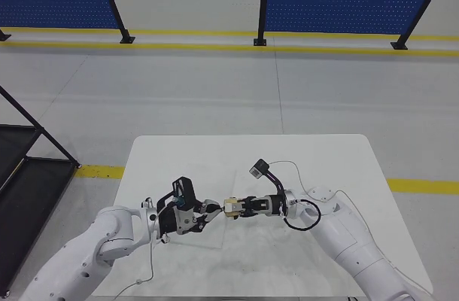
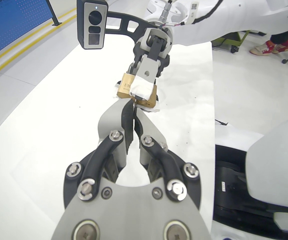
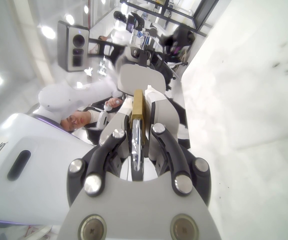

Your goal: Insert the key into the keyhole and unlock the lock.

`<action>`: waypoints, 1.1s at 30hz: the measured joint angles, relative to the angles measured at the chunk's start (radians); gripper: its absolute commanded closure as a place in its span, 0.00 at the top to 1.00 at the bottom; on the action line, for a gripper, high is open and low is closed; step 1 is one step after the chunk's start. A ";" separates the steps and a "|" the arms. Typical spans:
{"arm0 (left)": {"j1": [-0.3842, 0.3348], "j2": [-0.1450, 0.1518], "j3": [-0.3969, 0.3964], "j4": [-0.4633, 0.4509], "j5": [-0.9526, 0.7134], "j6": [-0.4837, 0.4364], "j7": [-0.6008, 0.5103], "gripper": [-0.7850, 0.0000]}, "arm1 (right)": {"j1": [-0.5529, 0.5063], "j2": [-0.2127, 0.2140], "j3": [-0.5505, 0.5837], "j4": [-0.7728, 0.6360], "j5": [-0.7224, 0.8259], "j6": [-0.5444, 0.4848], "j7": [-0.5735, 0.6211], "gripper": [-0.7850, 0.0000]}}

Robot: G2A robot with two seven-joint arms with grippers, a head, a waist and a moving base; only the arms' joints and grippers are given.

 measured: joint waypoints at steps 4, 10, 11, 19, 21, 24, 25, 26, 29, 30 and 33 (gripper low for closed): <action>0.012 -0.002 -0.002 -0.011 0.055 0.012 0.009 0.00 | 0.000 0.000 0.000 0.000 0.000 0.000 0.000 0.00; 0.031 -0.007 -0.002 -0.026 0.112 0.040 0.042 0.00 | 0.000 0.000 0.000 0.000 0.000 0.000 0.000 0.00; 0.033 -0.008 -0.003 -0.028 0.118 0.042 0.047 0.00 | 0.000 0.000 0.000 0.000 0.000 0.000 0.000 0.00; 0.058 -0.012 -0.013 -0.048 0.171 0.053 0.089 0.00 | 0.000 0.000 0.000 0.000 0.000 0.000 0.000 0.00; 0.065 -0.013 -0.016 -0.052 0.185 0.055 0.096 0.00 | 0.000 0.000 0.000 0.000 0.000 0.000 0.000 0.00; 0.074 -0.014 -0.020 -0.058 0.206 0.060 0.105 0.00 | 0.000 0.000 0.000 0.000 0.000 0.000 0.000 0.00; 0.076 -0.015 -0.021 -0.059 0.211 0.062 0.108 0.00 | 0.000 0.000 0.000 0.000 0.000 0.000 0.000 0.00; 0.079 -0.015 -0.023 -0.061 0.217 0.064 0.111 0.00 | 0.000 0.000 0.000 0.000 0.000 0.000 0.000 0.00; 0.087 -0.017 -0.027 -0.068 0.240 0.072 0.119 0.00 | 0.000 0.000 0.000 0.000 0.000 0.000 0.000 0.00; 0.090 -0.017 -0.028 -0.070 0.250 0.076 0.121 0.00 | 0.000 0.000 0.000 0.000 0.000 0.000 0.000 0.00; 0.096 -0.019 -0.031 -0.075 0.274 0.085 0.130 0.00 | 0.000 0.000 0.000 0.000 0.000 0.000 0.000 0.00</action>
